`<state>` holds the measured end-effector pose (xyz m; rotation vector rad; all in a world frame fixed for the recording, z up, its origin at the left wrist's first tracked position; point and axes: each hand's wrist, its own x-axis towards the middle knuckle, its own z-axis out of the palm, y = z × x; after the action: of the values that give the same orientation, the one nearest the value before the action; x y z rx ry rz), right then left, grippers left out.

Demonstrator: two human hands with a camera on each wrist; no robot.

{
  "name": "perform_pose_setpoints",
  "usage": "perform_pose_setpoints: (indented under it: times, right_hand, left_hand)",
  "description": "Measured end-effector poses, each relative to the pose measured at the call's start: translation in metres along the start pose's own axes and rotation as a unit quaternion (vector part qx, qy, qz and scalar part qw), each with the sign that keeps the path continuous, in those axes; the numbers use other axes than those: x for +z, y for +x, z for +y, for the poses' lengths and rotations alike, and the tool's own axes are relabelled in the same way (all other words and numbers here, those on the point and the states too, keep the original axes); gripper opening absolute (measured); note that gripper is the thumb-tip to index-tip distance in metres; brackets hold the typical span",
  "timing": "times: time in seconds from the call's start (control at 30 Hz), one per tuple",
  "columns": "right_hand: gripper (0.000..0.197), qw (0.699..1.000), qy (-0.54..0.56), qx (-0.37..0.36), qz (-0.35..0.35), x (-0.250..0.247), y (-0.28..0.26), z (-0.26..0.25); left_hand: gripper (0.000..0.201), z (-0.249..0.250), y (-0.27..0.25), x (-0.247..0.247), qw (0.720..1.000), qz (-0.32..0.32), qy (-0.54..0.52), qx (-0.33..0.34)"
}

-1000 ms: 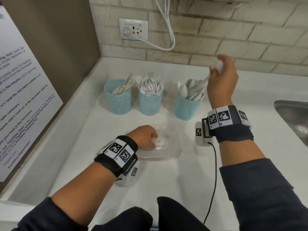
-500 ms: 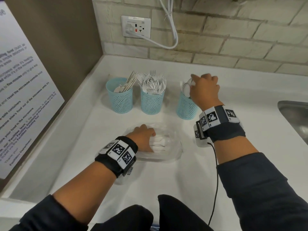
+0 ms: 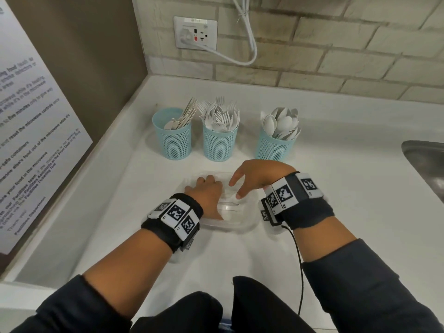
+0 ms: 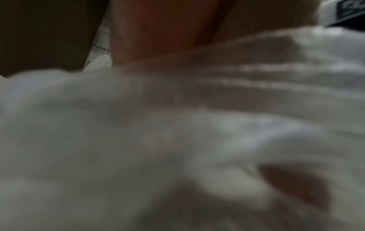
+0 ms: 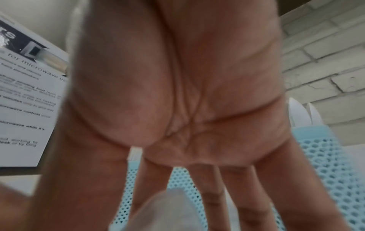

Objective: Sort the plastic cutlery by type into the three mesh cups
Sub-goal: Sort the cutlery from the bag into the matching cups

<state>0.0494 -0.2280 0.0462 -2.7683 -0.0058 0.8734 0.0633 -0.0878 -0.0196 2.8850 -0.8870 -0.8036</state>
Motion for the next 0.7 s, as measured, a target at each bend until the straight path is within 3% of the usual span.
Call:
perform_pose_setpoints:
  times: [0.2, 0.43, 0.7]
  right_hand:
    - [0.055, 1.0, -0.016, 0.018, 0.002, 0.007, 0.004, 0.001]
    - [0.056, 0.999, -0.032, 0.019, 0.013, 0.01, 0.008, 0.002]
    - [0.054, 0.999, -0.026, 0.026, 0.013, 0.011, 0.006, 0.004]
  left_hand:
    - [0.06, -0.001, 0.002, -0.003, 0.999, 0.021, -0.025, -0.003]
    - [0.065, -0.001, 0.005, -0.003, 0.999, 0.008, -0.051, -0.012]
    - [0.053, 0.001, 0.006, -0.002, 0.998, 0.004, -0.045, 0.045]
